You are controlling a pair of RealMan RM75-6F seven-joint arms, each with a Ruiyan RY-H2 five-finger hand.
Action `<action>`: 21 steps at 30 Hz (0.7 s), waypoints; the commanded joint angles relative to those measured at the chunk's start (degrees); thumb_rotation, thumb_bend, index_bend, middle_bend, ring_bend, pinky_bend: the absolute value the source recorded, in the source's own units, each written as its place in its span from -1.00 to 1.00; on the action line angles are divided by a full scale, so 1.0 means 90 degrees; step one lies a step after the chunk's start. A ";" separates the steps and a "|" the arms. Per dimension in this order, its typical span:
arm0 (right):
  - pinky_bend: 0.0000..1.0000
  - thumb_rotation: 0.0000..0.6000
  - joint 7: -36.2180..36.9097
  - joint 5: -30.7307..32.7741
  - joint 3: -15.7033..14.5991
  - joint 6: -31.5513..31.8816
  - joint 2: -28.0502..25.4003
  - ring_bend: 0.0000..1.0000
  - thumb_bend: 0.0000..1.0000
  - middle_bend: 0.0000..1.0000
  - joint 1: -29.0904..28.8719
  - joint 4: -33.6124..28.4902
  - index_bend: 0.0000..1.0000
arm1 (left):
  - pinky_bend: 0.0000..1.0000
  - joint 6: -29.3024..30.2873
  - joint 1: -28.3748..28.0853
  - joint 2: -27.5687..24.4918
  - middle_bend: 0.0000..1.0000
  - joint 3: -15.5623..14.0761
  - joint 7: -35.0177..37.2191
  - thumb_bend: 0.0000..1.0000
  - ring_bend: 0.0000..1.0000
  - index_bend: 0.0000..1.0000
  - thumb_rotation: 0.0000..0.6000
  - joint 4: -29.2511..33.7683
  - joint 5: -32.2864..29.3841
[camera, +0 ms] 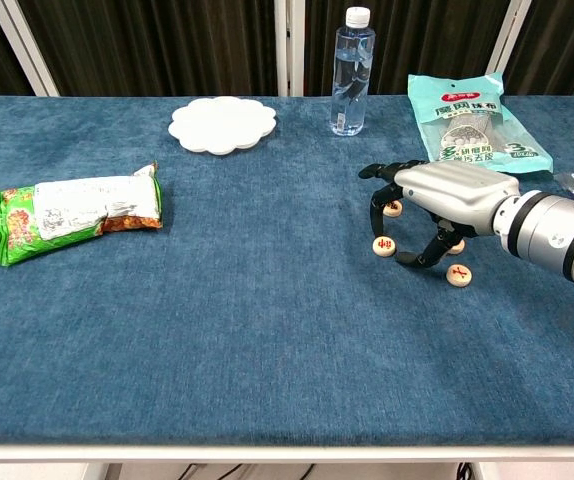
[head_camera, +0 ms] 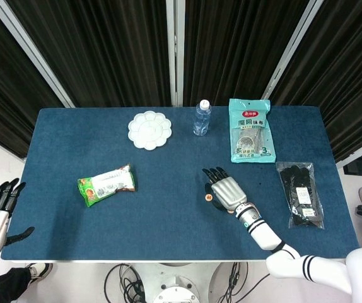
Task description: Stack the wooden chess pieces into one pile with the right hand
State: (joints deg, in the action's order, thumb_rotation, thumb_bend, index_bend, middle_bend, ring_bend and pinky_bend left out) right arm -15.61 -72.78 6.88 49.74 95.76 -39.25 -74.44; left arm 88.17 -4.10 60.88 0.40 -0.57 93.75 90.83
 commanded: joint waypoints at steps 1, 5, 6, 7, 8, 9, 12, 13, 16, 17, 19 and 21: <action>-1.00 1.00 0.0005 0.0007 -0.0003 0.0013 0.0010 -1.00 -0.46 -1.00 -0.0003 0.0002 -0.10 | -1.00 -0.0013 -0.0001 0.0000 -1.00 0.0001 0.0012 -1.00 -1.00 -0.89 1.00 -0.0004 -0.0012; -1.00 1.00 0.0022 0.0003 -0.0004 0.0055 0.0031 -1.00 -0.46 -0.99 -0.0006 0.0023 -0.03 | -1.00 -0.0033 -0.0006 0.0000 -1.00 0.0003 0.0023 -1.00 -1.00 -0.89 1.00 -0.0008 -0.0024; -1.00 1.00 0.0027 0.0001 -0.0006 0.0069 0.0038 -1.00 -0.45 -0.99 -0.0006 0.0032 -0.02 | -1.00 -0.0036 -0.0006 0.0000 -1.00 0.0004 0.0025 -1.00 -1.00 -0.89 1.00 -0.0009 -0.0027; -1.00 1.00 0.0030 -0.0001 -0.0007 0.0076 0.0040 -1.00 -0.45 -0.99 -0.0008 0.0036 0.00 | -1.00 -0.0037 -0.0005 0.0001 -1.00 0.0004 0.0025 -1.00 -1.00 -0.89 1.00 -0.0011 -0.0029; -1.00 1.00 0.0034 -0.0002 -0.0009 0.0080 0.0041 -1.00 -0.44 -0.99 -0.0009 0.0040 0.00 | -1.00 -0.0040 -0.0007 0.0002 -1.00 0.0005 0.0025 -1.00 -1.00 -0.89 1.00 -0.0013 -0.0032; -1.00 1.00 0.0035 -0.0005 -0.0012 0.0088 0.0038 -1.00 -0.44 -0.99 -0.0010 0.0043 0.01 | -1.00 -0.0045 -0.0008 0.0002 -1.00 0.0007 0.0027 -1.00 -1.00 -0.89 1.00 -0.0014 -0.0036; -1.00 1.00 0.0050 -0.0029 -0.0019 0.0123 -0.0008 -1.00 -0.44 -0.99 -0.0004 0.0016 0.02 | -1.00 -0.0037 -0.0003 0.0000 -1.00 0.0007 0.0034 -1.00 -1.00 -0.89 1.00 -0.0015 -0.0032; -1.00 1.00 0.0066 -0.0039 -0.0016 0.0137 -0.0045 -1.00 -0.44 -0.99 -0.0001 -0.0015 0.02 | -1.00 -0.0030 -0.0001 -0.0003 -1.00 0.0007 0.0038 -1.00 -1.00 -0.89 1.00 -0.0014 -0.0025; -1.00 1.00 0.0166 -0.0133 -0.0019 0.0208 -0.0265 -1.00 -0.44 -0.99 0.0025 -0.0198 0.02 | -1.00 0.0016 0.0011 -0.0016 -1.00 0.0008 0.0065 -1.00 -1.00 -0.89 1.00 -0.0008 0.0008; -1.00 1.00 0.0221 -0.0205 -0.0041 0.0239 -0.0398 -1.00 -0.44 -0.99 0.0042 -0.0293 0.02 | -1.00 0.0032 0.0017 -0.0027 -1.00 0.0006 0.0074 -1.00 -1.00 -0.89 1.00 -0.0007 0.0020; -1.00 1.00 0.0335 -0.0320 -0.0099 0.0245 -0.0638 -1.00 -0.44 -0.99 0.0070 -0.0455 0.02 | -1.00 0.0054 0.0026 -0.0034 -1.00 0.0007 0.0106 -1.00 -1.00 -0.89 1.00 -0.0002 0.0029; -1.00 1.00 0.0493 -0.0439 -0.0205 0.0154 -0.0973 -1.00 -0.43 -0.98 0.0089 -0.0671 0.02 | -1.00 0.0053 0.0026 -0.0044 -1.00 0.0007 0.0141 -1.00 -1.00 -0.89 1.00 0.0000 0.0033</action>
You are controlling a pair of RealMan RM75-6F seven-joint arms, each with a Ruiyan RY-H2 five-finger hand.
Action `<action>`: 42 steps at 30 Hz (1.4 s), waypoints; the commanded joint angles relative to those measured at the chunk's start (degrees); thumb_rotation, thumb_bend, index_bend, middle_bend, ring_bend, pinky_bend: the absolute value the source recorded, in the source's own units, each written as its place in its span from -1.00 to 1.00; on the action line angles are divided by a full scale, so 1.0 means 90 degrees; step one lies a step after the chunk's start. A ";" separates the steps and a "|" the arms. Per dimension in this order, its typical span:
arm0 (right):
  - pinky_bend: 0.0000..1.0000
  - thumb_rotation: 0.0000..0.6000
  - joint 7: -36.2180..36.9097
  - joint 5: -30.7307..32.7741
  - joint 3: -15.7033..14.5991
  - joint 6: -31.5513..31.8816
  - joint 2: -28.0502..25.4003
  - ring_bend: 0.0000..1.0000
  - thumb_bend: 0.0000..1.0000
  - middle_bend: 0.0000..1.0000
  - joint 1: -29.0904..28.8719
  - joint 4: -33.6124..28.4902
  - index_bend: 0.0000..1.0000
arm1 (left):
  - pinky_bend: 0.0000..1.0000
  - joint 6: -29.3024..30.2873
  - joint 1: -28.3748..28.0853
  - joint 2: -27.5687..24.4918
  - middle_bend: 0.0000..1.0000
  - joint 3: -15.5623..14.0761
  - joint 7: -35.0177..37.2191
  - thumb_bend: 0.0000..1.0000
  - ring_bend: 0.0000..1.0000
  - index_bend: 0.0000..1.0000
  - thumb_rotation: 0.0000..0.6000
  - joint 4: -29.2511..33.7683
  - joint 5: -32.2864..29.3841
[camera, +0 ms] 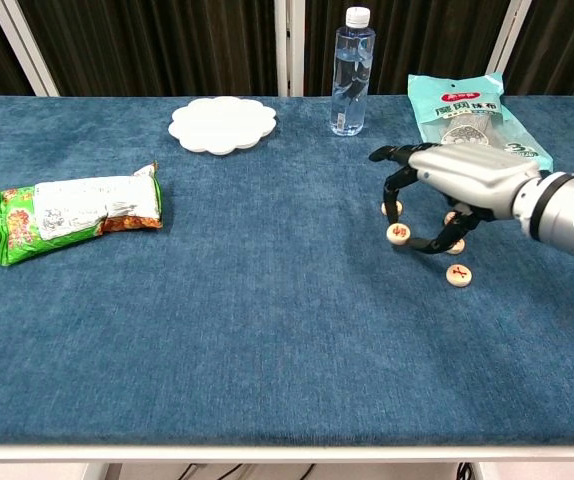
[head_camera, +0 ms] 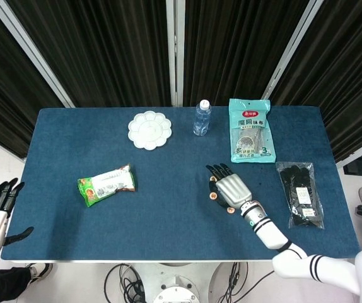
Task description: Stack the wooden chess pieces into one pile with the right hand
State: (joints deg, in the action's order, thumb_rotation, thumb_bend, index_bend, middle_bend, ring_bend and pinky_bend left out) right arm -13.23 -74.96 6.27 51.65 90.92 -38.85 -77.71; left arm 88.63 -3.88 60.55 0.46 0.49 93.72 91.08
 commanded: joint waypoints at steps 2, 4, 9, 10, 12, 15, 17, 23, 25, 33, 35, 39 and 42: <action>-1.00 1.00 0.0334 -0.0294 -0.0228 -0.0114 -0.0702 -1.00 -0.43 -0.98 0.0064 -0.0468 0.02 | -1.00 -0.0015 -0.0003 -0.0011 -1.00 -0.0005 0.0037 -1.00 -1.00 -0.89 1.00 0.0001 0.0004; -1.00 1.00 0.0440 -0.0420 -0.0335 -0.0124 -0.0946 -1.00 -0.43 -0.99 0.0103 -0.0614 0.03 | -1.00 -0.0035 -0.0009 -0.0013 -1.00 -0.0010 0.0040 -1.00 -1.00 -0.89 1.00 0.0006 0.0003; -1.00 1.00 0.0526 -0.0570 -0.0550 -0.0195 -0.1303 -1.00 -0.42 -0.98 0.0169 -0.0856 0.03 | -1.00 -0.0080 -0.0020 -0.0009 -1.00 -0.0016 -0.0012 -1.00 -1.00 -0.89 1.00 0.0029 -0.0012; -1.00 1.00 0.0516 -0.0580 -0.0577 -0.0209 -0.1328 -1.00 -0.42 -0.98 0.0175 -0.0877 0.03 | -1.00 -0.0086 -0.0020 -0.0008 -1.00 -0.0017 -0.0024 -1.00 -1.00 -0.89 1.00 0.0033 -0.0014; -1.00 1.00 0.0479 -0.0607 -0.0624 -0.0210 -0.1342 -1.00 -0.42 -0.99 0.0192 -0.0888 0.03 | -1.00 -0.0091 -0.0022 -0.0007 -1.00 -0.0016 -0.0043 -1.00 -1.00 -0.89 1.00 0.0040 -0.0018; -1.00 1.00 0.0466 -0.0610 -0.0654 -0.0208 -0.1309 -1.00 -0.42 -0.99 0.0212 -0.0862 0.03 | -1.00 -0.0090 -0.0022 -0.0006 -1.00 -0.0012 -0.0052 -1.00 -1.00 -0.87 1.00 0.0040 -0.0022; -1.00 1.00 0.0440 -0.0600 -0.0655 -0.0193 -0.1272 -1.00 -0.42 -0.99 0.0223 -0.0814 0.03 | -1.00 -0.0089 -0.0020 -0.0007 -1.00 -0.0011 -0.0048 -1.00 -1.00 -0.87 1.00 0.0039 -0.0025; -1.00 1.00 0.0274 -0.0550 -0.0663 -0.0170 -0.1194 -1.00 -0.41 -0.99 0.0248 -0.0722 0.04 | -1.00 -0.0074 -0.0014 -0.0013 -1.00 -0.0005 -0.0003 -1.00 -1.00 -0.87 1.00 0.0023 -0.0028; -1.00 1.00 0.0254 -0.0537 -0.0670 -0.0181 -0.1168 -1.00 -0.41 -0.99 0.0252 -0.0713 0.04 | -1.00 -0.0067 -0.0011 -0.0015 -1.00 -0.0004 0.0011 -1.00 -1.00 -0.87 1.00 0.0020 -0.0026; -1.00 1.00 0.0219 -0.0524 -0.0687 -0.0198 -0.1093 -1.00 -0.41 -0.99 0.0263 -0.0666 0.04 | -1.00 -0.0032 0.0004 -0.0022 -1.00 -0.0002 0.0035 -1.00 -1.00 -0.87 1.00 0.0028 -0.0011; -1.00 1.00 0.0215 -0.0526 -0.0694 -0.0207 -0.1091 -1.00 -0.41 -0.99 0.0264 -0.0667 0.04 | -1.00 -0.0030 0.0006 -0.0022 -1.00 -0.0005 0.0035 -1.00 -1.00 -0.87 1.00 0.0025 -0.0005; -1.00 1.00 0.0195 -0.0544 -0.0710 -0.0210 -0.1098 -1.00 -0.41 -1.00 0.0268 -0.0665 0.04 | -1.00 -0.0057 0.0001 -0.0025 -1.00 -0.0008 0.0033 -1.00 -1.00 -0.87 1.00 0.0024 -0.0020; -1.00 1.00 0.0177 -0.0535 -0.0713 -0.0211 -0.1107 -1.00 -0.42 -1.00 0.0273 -0.0666 0.02 | -1.00 -0.0057 0.0000 -0.0022 -1.00 -0.0009 0.0027 -1.00 -1.00 -0.87 1.00 0.0023 -0.0011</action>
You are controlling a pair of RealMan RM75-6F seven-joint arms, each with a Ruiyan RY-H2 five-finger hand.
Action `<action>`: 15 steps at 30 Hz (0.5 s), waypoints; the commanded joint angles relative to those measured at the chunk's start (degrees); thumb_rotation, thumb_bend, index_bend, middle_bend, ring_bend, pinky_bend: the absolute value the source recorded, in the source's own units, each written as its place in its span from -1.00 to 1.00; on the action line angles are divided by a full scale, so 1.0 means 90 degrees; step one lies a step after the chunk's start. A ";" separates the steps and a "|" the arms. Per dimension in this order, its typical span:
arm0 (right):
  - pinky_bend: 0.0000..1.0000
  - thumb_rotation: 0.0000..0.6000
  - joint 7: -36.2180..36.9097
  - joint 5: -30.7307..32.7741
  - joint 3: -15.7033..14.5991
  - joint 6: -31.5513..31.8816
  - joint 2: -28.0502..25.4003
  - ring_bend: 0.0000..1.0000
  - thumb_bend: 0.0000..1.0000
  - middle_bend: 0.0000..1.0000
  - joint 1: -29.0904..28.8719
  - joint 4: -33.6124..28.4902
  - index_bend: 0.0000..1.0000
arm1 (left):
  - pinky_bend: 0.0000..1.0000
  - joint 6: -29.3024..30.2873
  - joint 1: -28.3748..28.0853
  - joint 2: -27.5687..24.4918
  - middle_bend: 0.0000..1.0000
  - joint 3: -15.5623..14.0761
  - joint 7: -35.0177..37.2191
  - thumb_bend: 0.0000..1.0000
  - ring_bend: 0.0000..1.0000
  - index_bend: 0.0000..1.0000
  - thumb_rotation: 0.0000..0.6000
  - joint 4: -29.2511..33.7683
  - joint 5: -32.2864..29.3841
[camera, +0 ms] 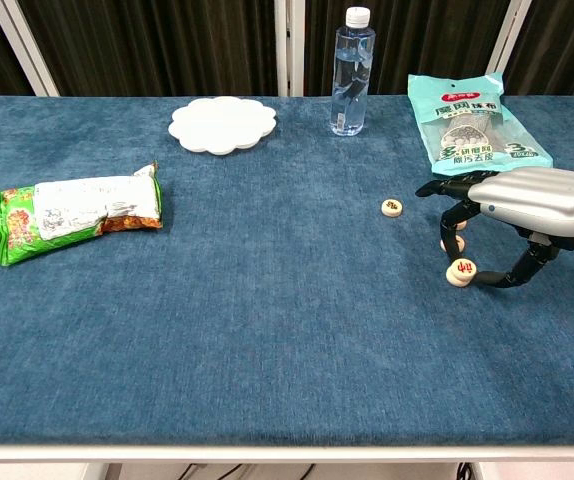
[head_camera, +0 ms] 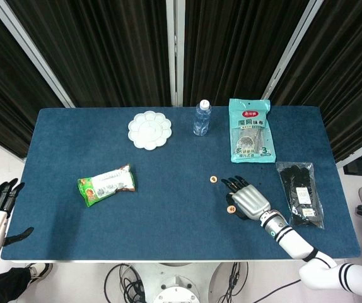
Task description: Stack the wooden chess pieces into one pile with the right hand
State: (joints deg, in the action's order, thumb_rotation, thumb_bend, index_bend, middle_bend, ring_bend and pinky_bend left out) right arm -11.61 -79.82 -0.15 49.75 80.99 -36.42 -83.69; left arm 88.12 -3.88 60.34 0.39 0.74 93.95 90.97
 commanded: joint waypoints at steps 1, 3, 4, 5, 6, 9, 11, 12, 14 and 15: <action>-1.00 1.00 -0.0004 0.0006 0.0000 0.0002 -0.0004 -1.00 -0.42 -1.00 0.0005 0.0000 0.01 | -1.00 -0.0004 -0.0001 0.0003 -1.00 0.0000 -0.0002 -1.00 -1.00 -0.87 1.00 -0.0003 -0.0002; -1.00 1.00 -0.0003 0.0014 -0.0004 -0.0012 -0.0009 -1.00 -0.42 -1.00 0.0006 -0.0002 -0.02 | -1.00 -0.0018 -0.0004 0.0005 -1.00 0.0002 -0.0003 -1.00 -1.00 -0.87 1.00 -0.0005 -0.0017; -1.00 1.00 -0.0006 0.0016 -0.0004 -0.0018 -0.0008 -1.00 -0.43 -1.00 0.0005 -0.0002 -0.03 | -1.00 -0.0023 -0.0005 0.0005 -1.00 0.0003 -0.0002 -1.00 -1.00 -0.87 1.00 -0.0006 -0.0021; -1.00 1.00 -0.0006 0.0018 -0.0006 -0.0025 -0.0010 -1.00 -0.44 -1.00 0.0003 -0.0004 -0.05 | -1.00 -0.0025 -0.0005 0.0005 -1.00 0.0003 0.0000 -1.00 -1.00 -0.87 1.00 -0.0006 -0.0024; -1.00 1.00 -0.0001 0.0020 -0.0007 -0.0038 -0.0015 -1.00 -0.46 -1.00 0.0000 -0.0012 -0.08 | -1.00 -0.0024 -0.0005 0.0006 -1.00 0.0004 0.0000 -1.00 -1.00 -0.87 1.00 -0.0005 -0.0025; -1.00 1.00 0.0000 0.0046 0.0002 -0.0054 -0.0025 -1.00 -0.50 -0.99 -0.0002 -0.0030 -0.16 | -1.00 -0.0028 -0.0005 0.0004 -1.00 0.0001 -0.0002 -1.00 -1.00 -0.87 1.00 -0.0004 -0.0022; -1.00 1.00 0.0001 0.0037 0.0002 -0.0044 -0.0030 -1.00 -0.52 -0.98 0.0001 -0.0039 -0.20 | -1.00 -0.0034 -0.0007 0.0001 -1.00 -0.0001 -0.0002 -1.00 -1.00 -0.87 1.00 0.0000 -0.0022; -1.00 1.00 0.0010 0.0028 0.0002 -0.0033 -0.0036 -1.00 -0.52 -0.99 0.0005 -0.0049 -0.22 | -1.00 -0.0032 -0.0006 0.0000 -1.00 0.0000 0.0000 -1.00 -1.00 -0.87 1.00 0.0001 -0.0021; -1.00 1.00 0.0031 0.0010 0.0000 -0.0021 -0.0055 -1.00 -0.52 -0.99 0.0009 -0.0070 -0.25 | -1.00 -0.0026 -0.0004 -0.0002 -1.00 0.0000 0.0007 -1.00 -1.00 -0.87 1.00 0.0003 -0.0018; -1.00 1.00 0.0044 -0.0003 -0.0002 -0.0016 -0.0075 -1.00 -0.52 -1.00 0.0010 -0.0090 -0.26 | -1.00 -0.0018 0.0000 -0.0003 -1.00 -0.0001 0.0009 -1.00 -1.00 -0.87 1.00 0.0004 -0.0013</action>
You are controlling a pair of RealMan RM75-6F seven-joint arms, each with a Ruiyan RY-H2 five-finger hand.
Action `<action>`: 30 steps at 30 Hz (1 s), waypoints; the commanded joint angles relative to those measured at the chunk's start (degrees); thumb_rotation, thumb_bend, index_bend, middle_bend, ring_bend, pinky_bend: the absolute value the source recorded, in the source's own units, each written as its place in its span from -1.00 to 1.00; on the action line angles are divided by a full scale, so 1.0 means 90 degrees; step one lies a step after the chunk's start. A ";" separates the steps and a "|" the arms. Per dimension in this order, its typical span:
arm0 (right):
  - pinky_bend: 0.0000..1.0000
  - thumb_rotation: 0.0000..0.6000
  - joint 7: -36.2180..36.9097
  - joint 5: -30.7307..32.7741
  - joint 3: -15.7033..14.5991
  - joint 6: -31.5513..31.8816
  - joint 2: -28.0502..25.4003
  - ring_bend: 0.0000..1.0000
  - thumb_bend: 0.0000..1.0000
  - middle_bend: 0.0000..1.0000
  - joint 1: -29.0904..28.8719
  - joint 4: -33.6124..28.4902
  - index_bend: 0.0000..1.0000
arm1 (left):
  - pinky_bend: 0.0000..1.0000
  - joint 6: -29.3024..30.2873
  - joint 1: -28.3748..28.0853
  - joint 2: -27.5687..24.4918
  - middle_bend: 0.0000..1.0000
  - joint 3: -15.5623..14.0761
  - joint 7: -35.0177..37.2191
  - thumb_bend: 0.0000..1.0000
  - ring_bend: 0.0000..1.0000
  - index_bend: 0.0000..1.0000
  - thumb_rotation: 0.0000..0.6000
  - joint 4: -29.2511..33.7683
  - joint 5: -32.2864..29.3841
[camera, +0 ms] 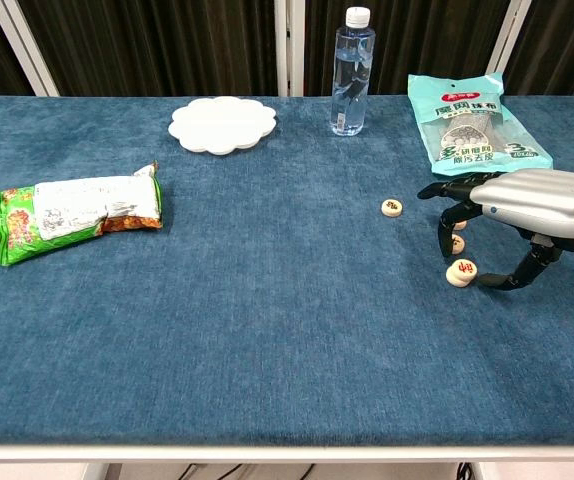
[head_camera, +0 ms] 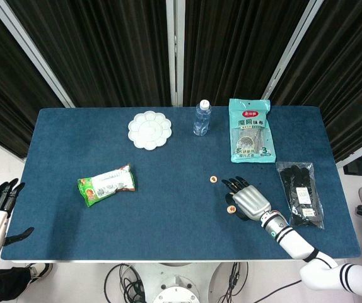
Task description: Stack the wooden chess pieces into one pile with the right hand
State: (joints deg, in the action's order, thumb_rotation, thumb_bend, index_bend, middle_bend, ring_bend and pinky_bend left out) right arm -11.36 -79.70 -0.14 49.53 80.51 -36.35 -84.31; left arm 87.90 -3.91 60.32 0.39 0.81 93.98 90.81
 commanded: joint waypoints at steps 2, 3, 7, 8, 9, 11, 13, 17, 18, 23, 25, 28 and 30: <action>-1.00 1.00 0.0040 -0.0040 -0.0001 0.0029 -0.0061 -1.00 -0.52 -1.00 0.0007 -0.0062 -0.27 | -1.00 0.0017 0.0005 -0.0005 -1.00 -0.0003 0.0003 -1.00 -1.00 -0.87 1.00 0.0006 0.0018; -1.00 1.00 0.0057 -0.0066 0.0003 0.0065 -0.0099 -1.00 -0.52 -1.00 0.0016 -0.0099 -0.27 | -1.00 0.0025 0.0008 -0.0009 -1.00 -0.0007 0.0012 -1.00 -1.00 -0.87 1.00 0.0010 0.0030; -1.00 1.00 0.0141 -0.0122 0.0066 0.0259 -0.0257 -1.00 -0.52 -1.00 0.0070 -0.0196 -0.27 | -1.00 0.0052 0.0018 -0.0023 -1.00 -0.0012 0.0053 -1.00 -1.00 -0.87 1.00 0.0022 0.0053; -1.00 1.00 0.0158 -0.0099 0.0101 0.0300 -0.0291 -1.00 -0.52 -1.00 0.0082 -0.0189 -0.29 | -1.00 0.0048 0.0016 -0.0024 -1.00 -0.0012 0.0056 -1.00 -1.00 -0.87 1.00 0.0023 0.0054; -1.00 1.00 0.0164 -0.0066 0.0127 0.0312 -0.0308 -1.00 -0.52 -1.00 0.0087 -0.0176 -0.33 | -1.00 0.0041 0.0013 -0.0022 -1.00 -0.0013 0.0049 -1.00 -1.00 -0.87 1.00 0.0023 0.0053; -1.00 1.00 0.0170 0.0015 0.0177 0.0306 -0.0309 -1.00 -0.52 -1.00 0.0086 -0.0126 -0.41 | -1.00 0.0021 0.0006 -0.0018 -1.00 -0.0017 0.0035 -1.00 -1.00 -0.87 1.00 0.0023 0.0053; -1.00 1.00 0.0154 0.0063 0.0205 0.0305 -0.0251 -1.00 -0.52 -1.00 0.0085 -0.0033 -0.47 | -1.00 0.0015 0.0004 -0.0016 -1.00 -0.0014 0.0038 -1.00 -1.00 -0.87 1.00 0.0028 0.0044; -1.00 1.00 0.0111 0.0192 0.0252 0.0235 0.0000 -1.00 -0.52 -1.00 0.0061 0.0290 -0.49 | -1.00 0.0016 0.0006 -0.0007 -1.00 -0.0004 0.0035 -1.00 -1.00 -0.87 1.00 0.0019 0.0023; -1.00 1.00 0.0091 0.0236 0.0269 0.0193 0.0082 -1.00 -0.52 -1.00 0.0040 0.0390 -0.49 | -1.00 0.0009 0.0004 -0.0002 -1.00 -0.0003 0.0032 -1.00 -1.00 -0.87 1.00 0.0012 0.0016; -1.00 1.00 0.0039 0.0327 0.0325 0.0069 0.0382 -1.00 -0.53 -1.00 -0.0046 0.0708 -0.49 | -1.00 -0.0030 -0.0009 0.0009 -1.00 0.0007 0.0042 -1.00 -1.00 -0.87 1.00 -0.0014 -0.0022; -1.00 1.00 0.0026 0.0347 0.0338 0.0018 0.0483 -1.00 -0.53 -1.00 -0.0082 0.0824 -0.47 | -1.00 -0.0041 -0.0013 0.0011 -1.00 0.0013 0.0060 -1.00 -1.00 -0.87 1.00 -0.0029 -0.0040; -1.00 1.00 0.0030 0.0361 0.0358 -0.0005 0.0596 -1.00 -0.52 -1.00 -0.0110 0.0953 -0.41 | -1.00 -0.0054 -0.0015 0.0011 -1.00 0.0017 0.0083 -1.00 -1.00 -0.87 1.00 -0.0044 -0.0060; -1.00 1.00 0.0045 0.0344 0.0360 0.0017 0.0662 -1.00 -0.52 -1.00 -0.0111 0.1021 -0.36 | -1.00 -0.0061 -0.0018 0.0013 -1.00 0.0019 0.0095 -1.00 -1.00 -0.87 1.00 -0.0055 -0.0066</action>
State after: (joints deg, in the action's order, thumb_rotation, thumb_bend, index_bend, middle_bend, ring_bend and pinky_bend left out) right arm -11.02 -76.55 3.06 49.62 86.24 -37.30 -75.35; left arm 87.36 -4.06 60.43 0.55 1.65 93.49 90.22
